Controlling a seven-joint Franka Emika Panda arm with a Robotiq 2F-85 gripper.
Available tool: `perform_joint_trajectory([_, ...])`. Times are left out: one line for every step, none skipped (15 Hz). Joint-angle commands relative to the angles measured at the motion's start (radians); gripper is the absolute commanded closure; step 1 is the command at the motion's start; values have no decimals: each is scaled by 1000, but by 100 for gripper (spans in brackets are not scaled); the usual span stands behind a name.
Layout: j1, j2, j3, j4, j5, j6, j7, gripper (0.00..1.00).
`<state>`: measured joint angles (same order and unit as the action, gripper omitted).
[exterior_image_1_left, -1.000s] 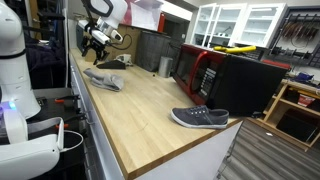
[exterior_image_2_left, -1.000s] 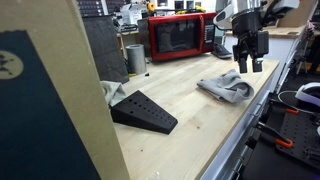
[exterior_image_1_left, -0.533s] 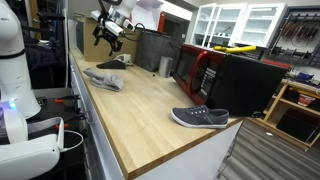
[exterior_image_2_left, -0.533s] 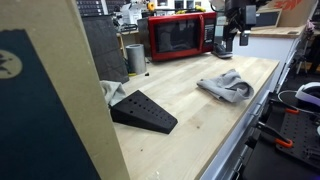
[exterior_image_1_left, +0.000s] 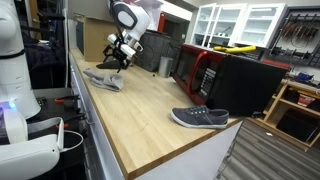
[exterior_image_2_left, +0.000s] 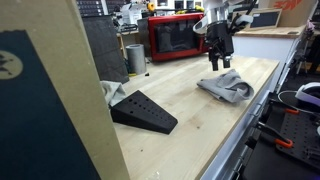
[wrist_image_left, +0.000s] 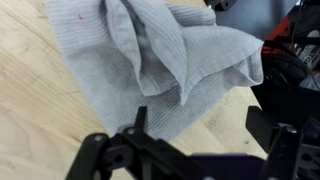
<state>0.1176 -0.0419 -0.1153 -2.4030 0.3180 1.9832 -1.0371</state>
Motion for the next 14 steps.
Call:
perform_joint_trajectory([-31,164,70,107,-22,-7,-21,0])
perform_joint_trajectory([-36,194,90,127,-29,-19,1,25])
perform_joint_trajectory([-43,216,106,147,-36,-35,9,26])
perform_joint_trajectory([-48,233,121,164,-47,-57,28,32])
perform_joint_trajectory([-53,247,132,180,-59,-81,43,42])
perform_joint_trajectory([-59,255,141,192,-74,-116,59,49])
perform_joint_trajectory([-63,262,149,207,-87,-153,72,58])
perform_joint_trajectory([-68,261,153,215,-103,-194,83,64])
perform_joint_trajectory([-72,259,156,221,-120,-227,90,73])
perform_joint_trajectory([-77,249,155,221,-137,-262,90,80])
perform_joint_trajectory([-80,243,154,223,-156,-291,88,87])
perform_joint_trajectory([-83,236,152,223,-181,-314,84,95])
perform_joint_trajectory([-86,232,150,222,-211,-325,79,99])
perform_joint_trajectory([-90,231,149,221,-235,-326,73,72])
